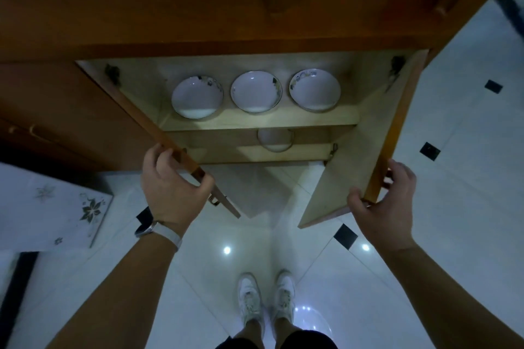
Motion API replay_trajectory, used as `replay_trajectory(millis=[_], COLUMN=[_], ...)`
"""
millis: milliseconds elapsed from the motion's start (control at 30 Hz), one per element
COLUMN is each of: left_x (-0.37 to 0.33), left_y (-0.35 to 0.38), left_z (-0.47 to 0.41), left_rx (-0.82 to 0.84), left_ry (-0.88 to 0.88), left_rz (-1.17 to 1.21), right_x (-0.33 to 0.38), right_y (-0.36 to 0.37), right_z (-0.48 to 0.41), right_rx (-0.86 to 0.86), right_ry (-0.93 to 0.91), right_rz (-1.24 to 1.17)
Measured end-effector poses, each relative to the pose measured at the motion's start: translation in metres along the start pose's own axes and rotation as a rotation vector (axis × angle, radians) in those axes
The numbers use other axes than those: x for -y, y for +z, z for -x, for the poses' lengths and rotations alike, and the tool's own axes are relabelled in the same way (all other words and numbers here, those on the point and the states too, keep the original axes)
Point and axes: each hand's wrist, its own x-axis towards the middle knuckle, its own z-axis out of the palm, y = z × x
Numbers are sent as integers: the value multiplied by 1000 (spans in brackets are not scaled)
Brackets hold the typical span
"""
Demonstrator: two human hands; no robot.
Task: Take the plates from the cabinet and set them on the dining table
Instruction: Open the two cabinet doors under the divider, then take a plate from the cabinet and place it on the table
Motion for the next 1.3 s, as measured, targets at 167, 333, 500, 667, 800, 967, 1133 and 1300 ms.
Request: replay_trajectory(millis=[167, 333, 500, 667, 800, 967, 1133, 1300], left_x=[11, 27, 38, 58, 67, 63, 53, 49], left_y=[-27, -62, -88, -98, -106, -101, -85, -76], left_z=[-1, -1, -1, -3, -3, -2, -1, -10], left_rx=[165, 253, 227, 459, 537, 635, 702, 681], left_ry=[263, 302, 280, 255, 219, 257, 229, 252], left_rz=[-94, -214, -314, -470, -581, -569, -511, -506], right_x=[10, 7, -1, -3, -4, -6, -6, 8], right_y=[-40, -74, -95, -102, -107, -106, -87, -54], right_z=[-16, -28, -27, -21, -23, -26, -23, -27], right_rx=[175, 406, 501, 518, 527, 559, 540, 606], right_ry=[-464, -561, -490, -363, -243, -177, -231, -306], right_rz=[423, 680, 769, 865, 894, 868, 751, 701])
